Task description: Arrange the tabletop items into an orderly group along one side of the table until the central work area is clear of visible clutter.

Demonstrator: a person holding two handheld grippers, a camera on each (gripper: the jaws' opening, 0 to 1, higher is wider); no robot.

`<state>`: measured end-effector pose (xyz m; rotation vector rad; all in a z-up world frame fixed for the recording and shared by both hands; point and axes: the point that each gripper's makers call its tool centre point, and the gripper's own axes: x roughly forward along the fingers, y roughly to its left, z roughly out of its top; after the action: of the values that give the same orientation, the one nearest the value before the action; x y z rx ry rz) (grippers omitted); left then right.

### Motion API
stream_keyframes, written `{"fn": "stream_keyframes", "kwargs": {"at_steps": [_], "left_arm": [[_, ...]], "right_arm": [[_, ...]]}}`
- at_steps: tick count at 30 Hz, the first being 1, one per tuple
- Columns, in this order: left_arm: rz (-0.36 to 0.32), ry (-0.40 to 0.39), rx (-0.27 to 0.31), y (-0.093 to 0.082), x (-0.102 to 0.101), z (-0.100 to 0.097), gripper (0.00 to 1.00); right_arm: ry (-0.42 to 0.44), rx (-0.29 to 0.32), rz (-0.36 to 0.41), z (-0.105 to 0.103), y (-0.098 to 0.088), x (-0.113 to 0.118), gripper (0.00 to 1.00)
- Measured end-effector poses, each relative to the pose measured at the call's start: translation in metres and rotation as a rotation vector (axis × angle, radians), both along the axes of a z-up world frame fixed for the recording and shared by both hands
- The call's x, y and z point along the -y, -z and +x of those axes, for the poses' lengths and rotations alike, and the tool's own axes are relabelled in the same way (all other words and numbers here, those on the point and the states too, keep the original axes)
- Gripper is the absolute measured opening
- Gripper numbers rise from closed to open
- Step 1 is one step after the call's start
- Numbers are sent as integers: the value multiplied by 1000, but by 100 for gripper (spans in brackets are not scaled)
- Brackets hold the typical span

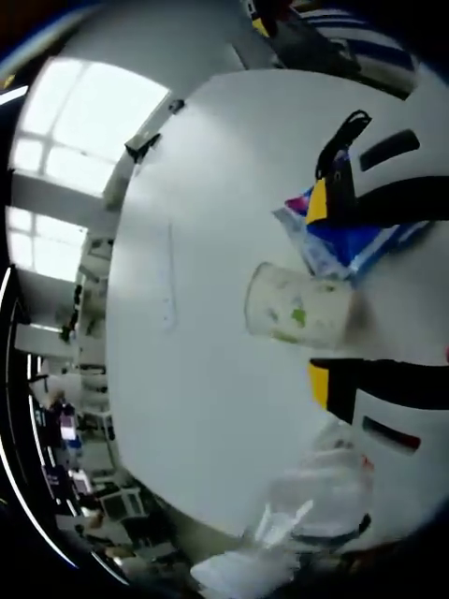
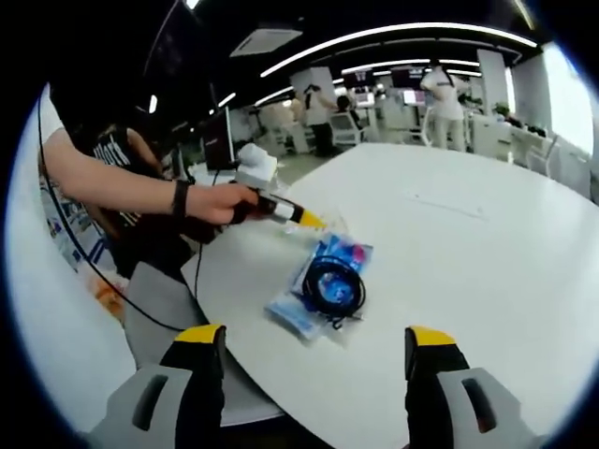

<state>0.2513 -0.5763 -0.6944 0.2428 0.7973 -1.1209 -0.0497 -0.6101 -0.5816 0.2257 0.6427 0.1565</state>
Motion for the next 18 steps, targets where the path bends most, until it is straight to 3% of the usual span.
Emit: {"fn": "stream_keyframes", "kwargs": {"at_steps": [10, 18], "left_arm": [[15, -4, -28, 10, 13, 11, 55], [57, 29, -37, 21, 14, 5, 53]], "right_arm": [[2, 19, -8, 4, -5, 0, 81], [-4, 4, 1, 4, -3, -1, 80]]}}
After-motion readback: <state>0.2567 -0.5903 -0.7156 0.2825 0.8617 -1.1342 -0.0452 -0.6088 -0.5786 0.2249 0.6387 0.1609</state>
